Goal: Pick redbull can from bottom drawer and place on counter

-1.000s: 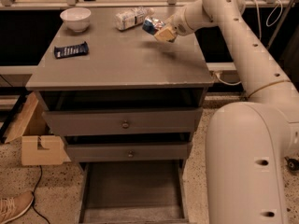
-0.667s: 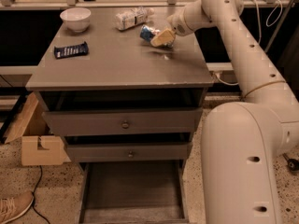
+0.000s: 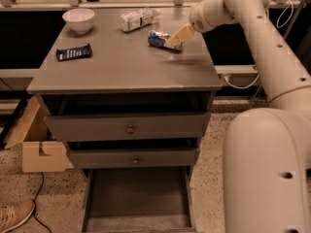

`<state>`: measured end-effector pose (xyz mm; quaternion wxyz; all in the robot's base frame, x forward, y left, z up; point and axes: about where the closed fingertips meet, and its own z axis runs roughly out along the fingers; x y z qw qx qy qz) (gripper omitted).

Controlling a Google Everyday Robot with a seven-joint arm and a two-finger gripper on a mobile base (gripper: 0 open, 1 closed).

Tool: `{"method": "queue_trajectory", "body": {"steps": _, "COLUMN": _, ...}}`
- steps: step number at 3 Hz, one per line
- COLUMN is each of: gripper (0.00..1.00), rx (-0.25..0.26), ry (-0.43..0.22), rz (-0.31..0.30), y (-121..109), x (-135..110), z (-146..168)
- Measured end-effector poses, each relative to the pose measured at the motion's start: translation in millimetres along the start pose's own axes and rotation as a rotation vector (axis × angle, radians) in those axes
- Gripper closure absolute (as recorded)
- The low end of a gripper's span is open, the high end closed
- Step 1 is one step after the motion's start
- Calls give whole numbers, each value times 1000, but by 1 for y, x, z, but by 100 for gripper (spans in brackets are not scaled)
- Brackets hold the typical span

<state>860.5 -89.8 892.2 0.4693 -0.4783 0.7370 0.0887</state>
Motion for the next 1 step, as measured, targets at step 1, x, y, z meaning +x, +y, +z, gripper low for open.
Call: {"method": "queue_trajectory", "body": {"steps": 1, "gripper": 0, "rx": 136, "ry": -18, "rz": 2, "y": -19, "x": -8, "z": -68}}
